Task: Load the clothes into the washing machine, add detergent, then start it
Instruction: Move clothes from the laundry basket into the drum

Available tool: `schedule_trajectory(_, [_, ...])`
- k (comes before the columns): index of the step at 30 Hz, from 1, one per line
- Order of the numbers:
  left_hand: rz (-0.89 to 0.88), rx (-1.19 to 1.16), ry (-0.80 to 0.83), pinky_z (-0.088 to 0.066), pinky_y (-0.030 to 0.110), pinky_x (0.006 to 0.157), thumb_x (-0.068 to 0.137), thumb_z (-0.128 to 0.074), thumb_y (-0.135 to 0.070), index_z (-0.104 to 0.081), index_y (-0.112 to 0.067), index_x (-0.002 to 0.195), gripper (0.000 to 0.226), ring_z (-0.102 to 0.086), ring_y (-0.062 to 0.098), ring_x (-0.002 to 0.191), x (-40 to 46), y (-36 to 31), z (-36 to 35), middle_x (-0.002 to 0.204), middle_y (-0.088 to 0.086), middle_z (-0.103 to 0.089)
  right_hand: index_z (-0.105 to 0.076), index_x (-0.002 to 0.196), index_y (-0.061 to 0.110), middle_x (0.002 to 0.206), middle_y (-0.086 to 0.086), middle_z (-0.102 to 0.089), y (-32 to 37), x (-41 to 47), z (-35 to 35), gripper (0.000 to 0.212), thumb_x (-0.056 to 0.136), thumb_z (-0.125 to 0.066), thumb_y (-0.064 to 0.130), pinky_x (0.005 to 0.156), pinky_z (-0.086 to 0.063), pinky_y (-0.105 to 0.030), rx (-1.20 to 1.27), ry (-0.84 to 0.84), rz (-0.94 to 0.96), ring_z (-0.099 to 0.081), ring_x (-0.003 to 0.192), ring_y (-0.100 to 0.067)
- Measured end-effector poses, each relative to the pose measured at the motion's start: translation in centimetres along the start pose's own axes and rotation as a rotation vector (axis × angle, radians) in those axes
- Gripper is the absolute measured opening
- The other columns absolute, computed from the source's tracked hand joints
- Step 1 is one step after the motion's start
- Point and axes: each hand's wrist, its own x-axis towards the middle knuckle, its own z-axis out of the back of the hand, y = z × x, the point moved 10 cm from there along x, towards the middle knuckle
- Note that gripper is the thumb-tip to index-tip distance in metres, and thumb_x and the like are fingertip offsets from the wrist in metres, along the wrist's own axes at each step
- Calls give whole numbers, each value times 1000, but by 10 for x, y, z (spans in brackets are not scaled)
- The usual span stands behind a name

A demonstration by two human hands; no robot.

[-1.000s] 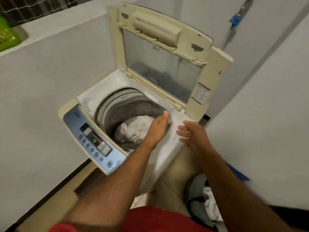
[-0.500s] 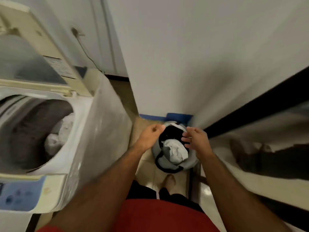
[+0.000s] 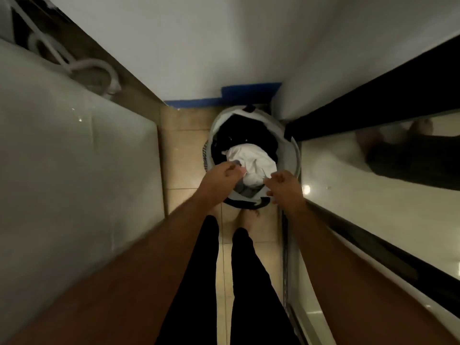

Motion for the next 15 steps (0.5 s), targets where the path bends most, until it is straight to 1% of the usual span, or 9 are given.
schedule_trajectory(2, [10, -1, 16, -49, 41, 93, 95, -54, -36, -63, -10, 115, 34, -61, 22, 102, 37, 15, -8, 108, 7, -66, -54, 125, 15, 121, -10, -62, -14, 42, -14, 47, 84, -72, 28, 81, -58, -46, -101, 3, 13, -67, 100, -31])
schedule_trajectory(4, [11, -4, 11, -48, 45, 92, 95, -54, -33, -64, -8, 109, 31, -61, 24, 97, 67, 29, -15, 100, 8, -65, -49, 134, 19, 127, -10, -60, -28, 77, -27, 59, 82, -74, 30, 83, -58, -46, -175, 17, 5, -66, 104, -33])
schedule_trajectory(6, [1, 6, 23, -49, 47, 94, 96, -53, -32, -63, -5, 110, 32, -62, 29, 101, 101, 42, -27, 106, 13, -66, -42, 142, 20, 134, -13, -57, -40, 116, -40, 70, 81, -75, 29, 89, -56, -49, -234, 31, 10, -63, 111, -36])
schedule_trajectory(8, [21, 12, 33, -48, 49, 95, 96, -53, -34, -62, -7, 114, 33, -61, 32, 106, 126, 54, -37, 110, 13, -65, -32, 150, 18, 146, -14, -46, -47, 149, -51, 82, 81, -77, 25, 96, -51, -54, -282, 49, 19, -58, 119, -39])
schedule_trajectory(10, [41, -44, 21, -48, 50, 96, 95, -55, -32, -64, -7, 111, 31, -61, 30, 104, 150, 70, -46, 101, 9, -65, -23, 155, 19, 154, -14, -36, -54, 185, -62, 91, 81, -78, 20, 101, -47, -55, -313, 65, 30, -53, 126, -40])
schedule_trajectory(12, [61, -74, -3, -48, 51, 95, 94, -56, -30, -65, -5, 103, 28, -62, 29, 97, 176, 89, -56, 87, 5, -62, -13, 157, 26, 159, -13, -28, -62, 221, -73, 98, 83, -77, 18, 100, -48, -57, -375, 80, 42, -50, 130, -41])
schedule_trajectory(14, [75, -85, -11, -48, 52, 94, 94, -55, -31, -64, -4, 96, 28, -61, 29, 91, 194, 104, -65, 79, 5, -59, -6, 156, 35, 162, -8, -19, -72, 250, -82, 103, 83, -76, 16, 87, -56, -58, -391, 96, 21, -52, 127, -43])
schedule_trajectory(15, [84, -110, -20, -48, 52, 94, 94, -54, -33, -63, -7, 97, 28, -62, 29, 94, 203, 110, -69, 82, 6, -61, -4, 155, 37, 163, -6, -16, -76, 261, -86, 105, 82, -76, 15, 82, -58, -56, -386, 98, 11, -54, 125, -42])
